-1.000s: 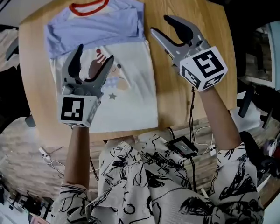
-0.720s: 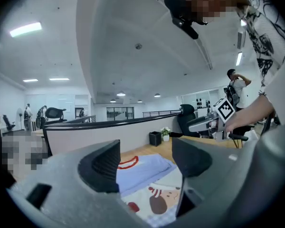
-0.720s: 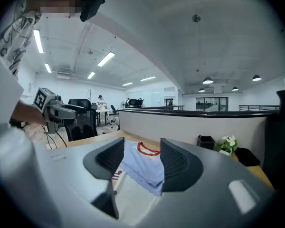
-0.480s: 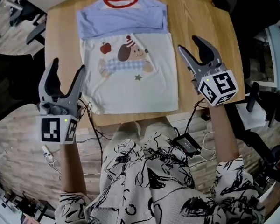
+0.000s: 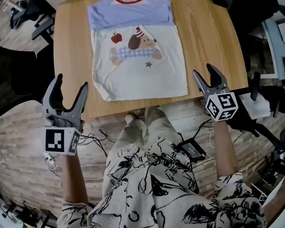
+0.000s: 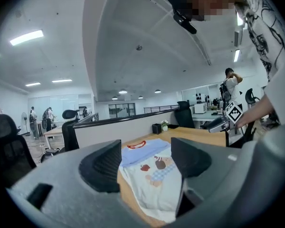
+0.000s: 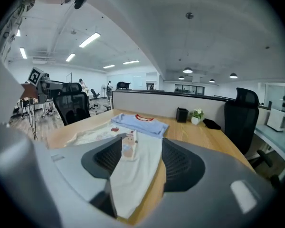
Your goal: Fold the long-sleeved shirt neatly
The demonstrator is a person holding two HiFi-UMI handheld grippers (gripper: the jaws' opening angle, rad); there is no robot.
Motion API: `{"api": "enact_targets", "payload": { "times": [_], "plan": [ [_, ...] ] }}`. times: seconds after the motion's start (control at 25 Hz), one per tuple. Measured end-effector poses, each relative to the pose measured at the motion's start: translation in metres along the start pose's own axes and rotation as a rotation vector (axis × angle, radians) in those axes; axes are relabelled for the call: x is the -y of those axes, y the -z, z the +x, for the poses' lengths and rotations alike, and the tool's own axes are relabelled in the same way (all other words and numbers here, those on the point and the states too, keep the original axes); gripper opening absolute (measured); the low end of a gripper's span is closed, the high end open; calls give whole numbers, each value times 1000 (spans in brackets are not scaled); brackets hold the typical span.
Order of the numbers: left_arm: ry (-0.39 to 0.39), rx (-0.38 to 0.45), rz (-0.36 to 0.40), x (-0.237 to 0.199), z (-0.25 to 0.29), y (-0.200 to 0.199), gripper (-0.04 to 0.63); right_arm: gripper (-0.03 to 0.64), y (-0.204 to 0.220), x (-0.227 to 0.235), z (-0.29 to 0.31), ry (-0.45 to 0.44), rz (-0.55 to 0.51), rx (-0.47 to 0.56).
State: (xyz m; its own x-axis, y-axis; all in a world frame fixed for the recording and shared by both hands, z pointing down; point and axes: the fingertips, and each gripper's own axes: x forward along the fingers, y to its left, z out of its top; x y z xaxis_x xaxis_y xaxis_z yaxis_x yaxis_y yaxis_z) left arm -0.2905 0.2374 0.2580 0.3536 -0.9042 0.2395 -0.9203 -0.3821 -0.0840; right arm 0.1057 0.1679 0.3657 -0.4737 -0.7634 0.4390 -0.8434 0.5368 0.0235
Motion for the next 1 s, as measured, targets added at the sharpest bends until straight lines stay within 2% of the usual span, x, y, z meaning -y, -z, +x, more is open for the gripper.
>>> {"api": "enact_targets", "payload": {
  "times": [0.08,0.2,0.28,0.4,0.48,0.56,0.64,0.72,0.88,1.0],
  "plan": [
    [8,-56,6,7,-3,33,328,281,32,-5,-7,19,-12,-53],
    [38,-187,11,23,-3,112,324,285,88,-12,-13,31,4,-142],
    [107,-272,45,39,-3,162,325,288,129,-20,-13,10,-5,-217],
    [231,-396,161,63,-2,222,318,304,183,-34,-14,-37,-100,-359],
    [283,-461,195,70,-3,250,309,286,204,-38,-16,-48,-164,-413],
    [300,-490,182,72,-2,265,302,242,210,-38,-14,-42,-238,-430],
    [303,-503,167,71,1,274,291,196,211,-36,-8,-47,-265,-428],
    [305,-522,157,71,5,281,287,183,216,-36,-1,-80,-239,-428],
    [317,-537,89,78,10,290,268,150,222,-36,7,-148,-183,-429],
    [325,-555,129,72,12,292,237,82,221,-42,11,-195,-143,-437]
  ]
}}
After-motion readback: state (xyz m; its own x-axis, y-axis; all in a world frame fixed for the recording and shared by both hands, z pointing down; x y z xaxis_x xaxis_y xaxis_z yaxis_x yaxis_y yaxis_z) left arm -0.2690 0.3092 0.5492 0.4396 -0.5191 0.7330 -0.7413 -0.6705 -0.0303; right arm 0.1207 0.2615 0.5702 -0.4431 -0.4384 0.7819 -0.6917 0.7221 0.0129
